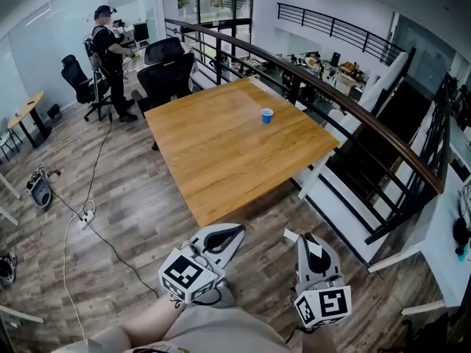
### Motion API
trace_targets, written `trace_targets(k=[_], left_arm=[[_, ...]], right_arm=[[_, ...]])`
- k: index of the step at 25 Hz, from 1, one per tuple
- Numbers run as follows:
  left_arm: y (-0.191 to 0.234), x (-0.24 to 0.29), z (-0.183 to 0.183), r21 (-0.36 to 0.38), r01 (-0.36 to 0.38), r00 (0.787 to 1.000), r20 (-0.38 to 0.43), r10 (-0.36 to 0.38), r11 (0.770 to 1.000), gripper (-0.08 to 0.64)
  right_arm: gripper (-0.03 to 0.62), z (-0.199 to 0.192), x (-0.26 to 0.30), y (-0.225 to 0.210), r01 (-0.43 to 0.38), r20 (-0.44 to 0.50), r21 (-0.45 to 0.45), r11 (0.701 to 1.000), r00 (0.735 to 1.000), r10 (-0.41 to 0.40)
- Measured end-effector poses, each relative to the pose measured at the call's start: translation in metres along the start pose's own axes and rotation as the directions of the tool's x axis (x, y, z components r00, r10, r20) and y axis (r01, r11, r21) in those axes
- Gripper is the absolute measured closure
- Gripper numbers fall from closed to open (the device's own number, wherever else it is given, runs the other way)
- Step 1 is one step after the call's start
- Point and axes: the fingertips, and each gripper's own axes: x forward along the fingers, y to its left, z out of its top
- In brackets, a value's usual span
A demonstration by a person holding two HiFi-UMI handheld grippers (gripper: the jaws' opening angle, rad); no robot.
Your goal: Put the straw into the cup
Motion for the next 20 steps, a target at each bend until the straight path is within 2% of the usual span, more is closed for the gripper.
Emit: trace_targets(k=[7, 13, 20], left_arm=[[0.009, 0.022, -0.013, -0.001, -0.001, 1.000, 0.003, 0.001, 1.000, 0.546], [0.022, 0.051, -0.028, 0.006, 0.020, 1.000, 0.010, -0.021, 1.000, 0.546], [0.069, 0.094, -0.035, 0.005, 0.021, 0.999, 0.032, -0.021, 1.000, 0.546]], right_arm=[[0.540, -0.017, 0.014, -0.014, -0.011, -0.001, 0.016, 1.000, 1.000, 0.011], [0.540, -0.027, 0.032, -0.038, -0.013, 0.029, 0.100, 0.995, 1.000, 0.010], [0.540, -0.033, 0.086, -0.064, -0.002, 0.025, 0.074, 0.997, 1.000, 0.000]])
